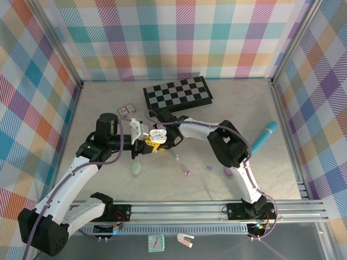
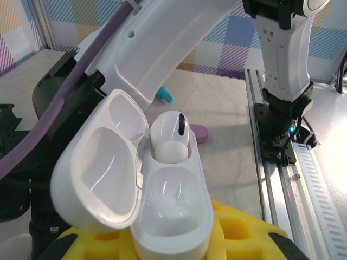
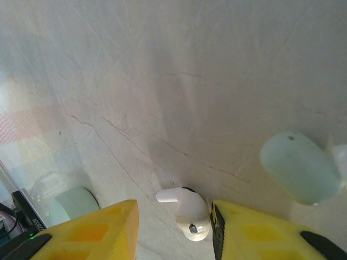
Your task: Insert wireless bluetooth earbuds into charging case
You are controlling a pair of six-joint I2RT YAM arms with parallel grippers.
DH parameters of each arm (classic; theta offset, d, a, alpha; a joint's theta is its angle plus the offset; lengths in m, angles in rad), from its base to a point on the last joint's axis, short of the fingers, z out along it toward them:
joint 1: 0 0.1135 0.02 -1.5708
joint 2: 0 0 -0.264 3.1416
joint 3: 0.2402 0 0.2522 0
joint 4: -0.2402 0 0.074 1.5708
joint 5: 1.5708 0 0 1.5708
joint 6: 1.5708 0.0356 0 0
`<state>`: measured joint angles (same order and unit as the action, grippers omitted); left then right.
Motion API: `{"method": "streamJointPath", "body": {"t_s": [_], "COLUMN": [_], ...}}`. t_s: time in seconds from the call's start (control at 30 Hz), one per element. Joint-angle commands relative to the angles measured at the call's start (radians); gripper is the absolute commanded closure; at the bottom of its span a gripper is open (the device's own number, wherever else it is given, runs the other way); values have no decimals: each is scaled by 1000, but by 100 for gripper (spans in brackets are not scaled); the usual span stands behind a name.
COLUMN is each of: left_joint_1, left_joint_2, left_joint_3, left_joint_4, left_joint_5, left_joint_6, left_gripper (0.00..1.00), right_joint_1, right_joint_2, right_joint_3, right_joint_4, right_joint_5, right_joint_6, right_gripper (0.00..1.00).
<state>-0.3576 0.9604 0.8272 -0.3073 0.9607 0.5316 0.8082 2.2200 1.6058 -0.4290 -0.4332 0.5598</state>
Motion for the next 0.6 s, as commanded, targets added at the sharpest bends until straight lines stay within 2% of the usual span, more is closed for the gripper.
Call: {"method": "streamJointPath", "body": {"t_s": [0.0, 0.57], "left_joint_1": [6, 6], "left_joint_2": [-5, -12], "left_joint_3": [-10, -10], "left_joint_4": [21, 17], "left_joint_5": [38, 34], "left_joint_6": [11, 15], "left_gripper": [92, 92], "right_joint_1": [9, 11], "right_joint_2": [22, 34], "right_joint_3": [17, 19], "right_joint_4": [-15, -28], "right_joint_5": [-29, 7], "right_joint_6": [-26, -22], "right_gripper": [60, 78]}}
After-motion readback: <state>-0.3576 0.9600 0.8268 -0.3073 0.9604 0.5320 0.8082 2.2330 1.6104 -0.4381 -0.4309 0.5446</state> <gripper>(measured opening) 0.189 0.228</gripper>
